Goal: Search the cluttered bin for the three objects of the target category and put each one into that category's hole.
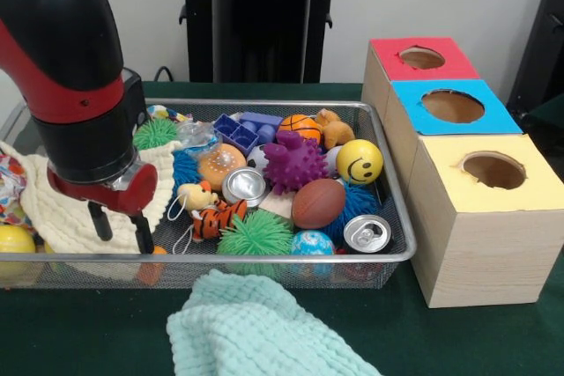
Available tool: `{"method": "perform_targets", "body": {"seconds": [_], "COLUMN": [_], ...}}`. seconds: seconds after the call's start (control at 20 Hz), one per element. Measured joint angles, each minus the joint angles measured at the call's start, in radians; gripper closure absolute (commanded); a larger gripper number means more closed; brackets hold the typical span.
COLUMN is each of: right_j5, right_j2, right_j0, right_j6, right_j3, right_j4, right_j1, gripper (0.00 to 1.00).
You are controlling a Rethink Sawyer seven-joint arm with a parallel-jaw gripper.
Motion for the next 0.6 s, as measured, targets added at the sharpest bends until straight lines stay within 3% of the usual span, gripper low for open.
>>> {"method": "perform_targets", "body": {"seconds": [0.3,0.6], "right_j5": [0.000,0.001], "right_j2": [0.000,0.000], "right_j0": [-0.006,-0.006], "right_j6": [0.000,0.000], "right_j3": [-0.002,-0.052], "right_j4": [0.000,0.000], "right_j1": [0.011,0.053], "gripper": [0.00,0.00]}}
